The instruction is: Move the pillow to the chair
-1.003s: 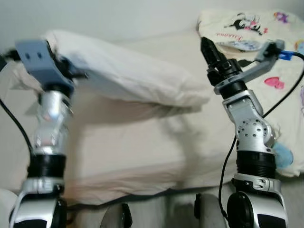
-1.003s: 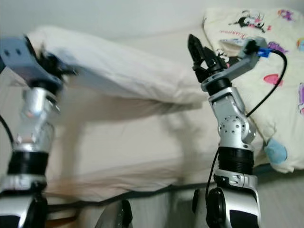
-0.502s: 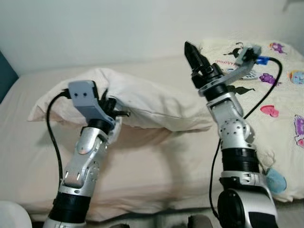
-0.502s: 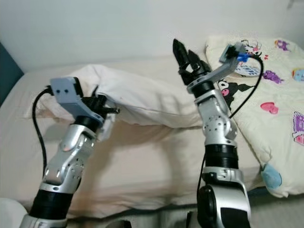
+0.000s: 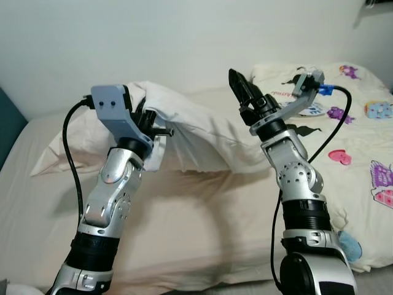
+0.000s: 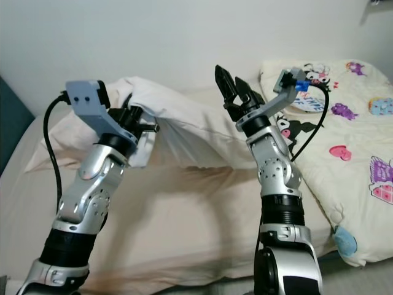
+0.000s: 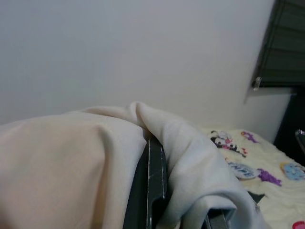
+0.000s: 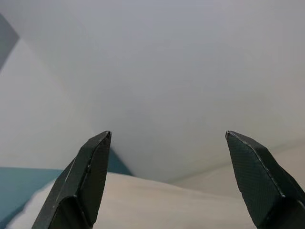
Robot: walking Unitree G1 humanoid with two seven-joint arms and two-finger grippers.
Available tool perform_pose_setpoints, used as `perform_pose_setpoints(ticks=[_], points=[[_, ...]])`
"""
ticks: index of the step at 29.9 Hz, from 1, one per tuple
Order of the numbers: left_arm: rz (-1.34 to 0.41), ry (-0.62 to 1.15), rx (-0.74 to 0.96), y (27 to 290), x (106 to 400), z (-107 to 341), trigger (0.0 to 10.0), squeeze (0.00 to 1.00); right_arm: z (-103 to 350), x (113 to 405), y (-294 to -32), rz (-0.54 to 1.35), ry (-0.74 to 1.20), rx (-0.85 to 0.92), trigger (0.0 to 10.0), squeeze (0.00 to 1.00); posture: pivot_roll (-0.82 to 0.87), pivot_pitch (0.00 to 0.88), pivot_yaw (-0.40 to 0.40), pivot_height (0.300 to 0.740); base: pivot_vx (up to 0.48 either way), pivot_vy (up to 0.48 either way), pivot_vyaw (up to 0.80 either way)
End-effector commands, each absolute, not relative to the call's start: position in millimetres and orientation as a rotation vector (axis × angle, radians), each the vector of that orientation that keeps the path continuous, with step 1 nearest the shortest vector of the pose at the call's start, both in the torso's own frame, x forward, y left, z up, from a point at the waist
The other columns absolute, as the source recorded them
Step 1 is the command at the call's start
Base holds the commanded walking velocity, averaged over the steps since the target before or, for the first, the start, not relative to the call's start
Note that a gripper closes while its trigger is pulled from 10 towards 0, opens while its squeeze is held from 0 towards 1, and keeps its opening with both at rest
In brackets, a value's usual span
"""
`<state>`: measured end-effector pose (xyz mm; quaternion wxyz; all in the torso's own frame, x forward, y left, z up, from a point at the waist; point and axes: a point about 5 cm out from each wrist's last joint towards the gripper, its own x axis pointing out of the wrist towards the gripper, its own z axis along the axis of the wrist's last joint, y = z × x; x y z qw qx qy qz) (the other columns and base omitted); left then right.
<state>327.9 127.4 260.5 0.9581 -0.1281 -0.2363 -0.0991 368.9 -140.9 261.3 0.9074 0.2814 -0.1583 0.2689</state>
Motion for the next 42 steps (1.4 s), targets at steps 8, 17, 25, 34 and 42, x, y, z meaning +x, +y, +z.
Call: perform_pose_setpoints(ticks=[8, 17, 25, 34, 42], points=[[-0.275, -0.680, -0.260, 122, 321, 315, 10.0, 0.00, 211, 355, -190, 0.432, -0.071, 0.107, 10.0, 0.00, -0.06, 0.000, 0.098, 0.707, 0.000, 0.000, 0.00], [-0.328, -0.698, -0.294, 113, 321, 326, 10.0, 0.00, 179, 345, -167, 0.477, 0.007, 0.328, 10.0, 0.00, -0.07, 0.000, 0.108, 0.707, 0.000, 0.000, 0.00], [-0.368, -0.676, -0.295, 102, 318, 322, 10.0, 0.00, 191, 325, -151, 0.722, -0.042, -0.152, 10.0, 0.00, -0.06, 0.000, 0.107, 0.707, 0.000, 0.000, 0.00], [-0.377, -0.653, -0.294, 99, 320, 316, 10.0, 0.00, 217, 330, -170, 0.649, -0.152, 0.042, 10.0, 0.00, -0.06, 0.000, 0.106, 0.707, 0.000, 0.000, 0.00], [-0.446, -0.588, -0.266, 100, 317, 295, 10.0, 0.00, 223, 343, -187, 0.427, -0.233, 0.226, 10.0, 0.00, -0.05, 0.000, 0.107, 0.707, 0.000, 0.000, -0.27]])
